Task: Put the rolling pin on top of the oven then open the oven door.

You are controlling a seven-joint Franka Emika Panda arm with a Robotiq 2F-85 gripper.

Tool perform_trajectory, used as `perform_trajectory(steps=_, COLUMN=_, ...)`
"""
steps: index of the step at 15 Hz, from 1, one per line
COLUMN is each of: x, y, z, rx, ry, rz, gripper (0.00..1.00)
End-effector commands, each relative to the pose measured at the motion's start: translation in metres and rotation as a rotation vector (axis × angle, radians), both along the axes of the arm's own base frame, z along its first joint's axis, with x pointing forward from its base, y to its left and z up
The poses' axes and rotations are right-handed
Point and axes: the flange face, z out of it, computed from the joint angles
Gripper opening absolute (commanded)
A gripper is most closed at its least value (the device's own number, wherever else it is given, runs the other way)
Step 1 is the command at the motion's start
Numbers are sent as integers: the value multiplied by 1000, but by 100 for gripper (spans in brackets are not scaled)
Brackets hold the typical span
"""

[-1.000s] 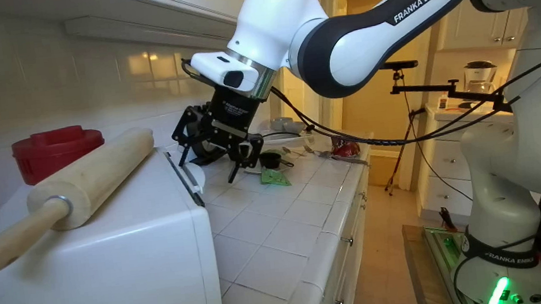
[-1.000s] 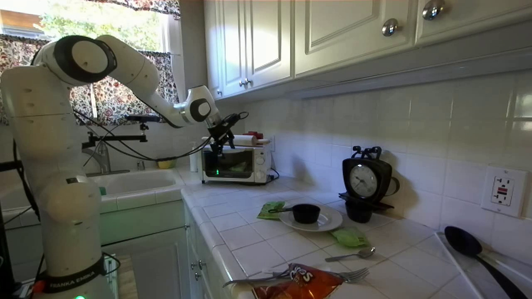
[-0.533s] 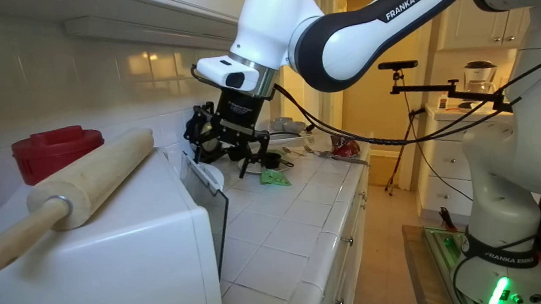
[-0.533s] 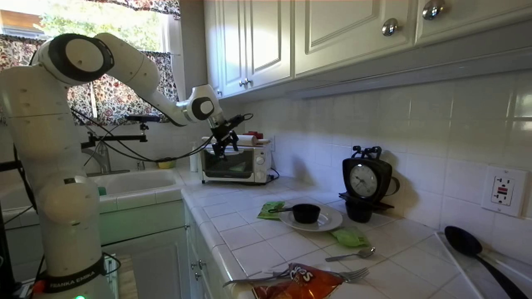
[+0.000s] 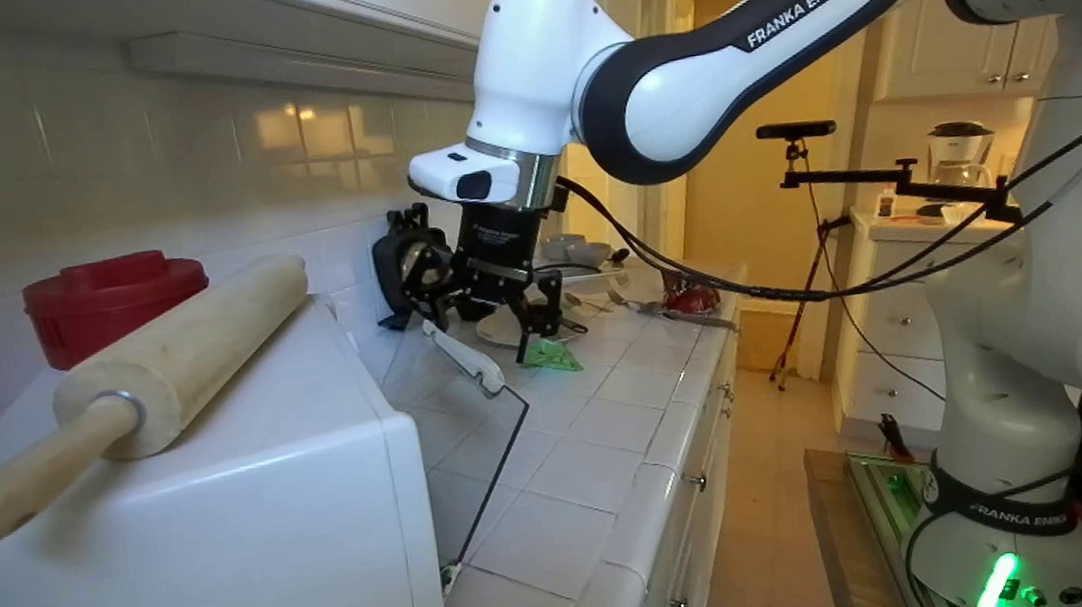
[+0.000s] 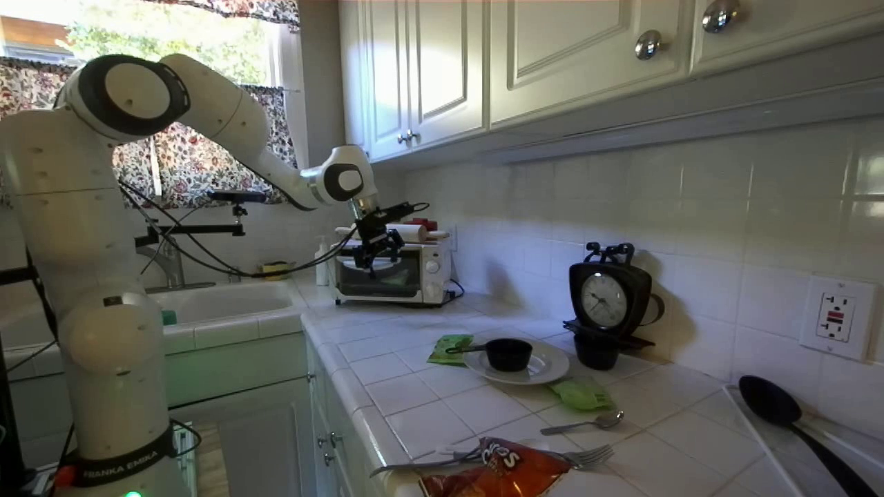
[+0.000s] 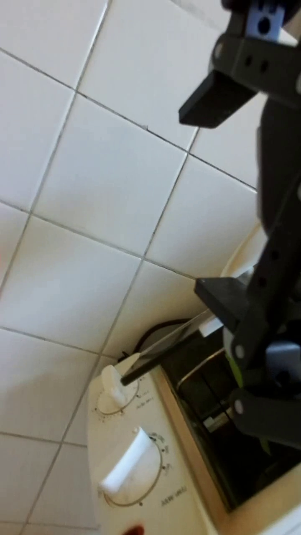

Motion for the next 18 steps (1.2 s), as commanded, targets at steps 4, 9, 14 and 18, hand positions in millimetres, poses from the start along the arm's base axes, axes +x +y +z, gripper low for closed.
perform_trajectory(steps=4, x=-3, y=-28, z=-26, rx=19, ry=109, rz=-119, gripper=100)
perform_trajectory(steps=9, x=-11, y=-26, z=-26, rx=39, ry=104, rz=-90, gripper=100)
perform_trajectory(steps=14, x=-38, y=13, z=-14, rx=3, ry=64, rz=155, gripper=100)
perform_trajectory(steps=18, x=-63, y=45, z=4, rx=-51, ry=-14, rz=311, gripper=100)
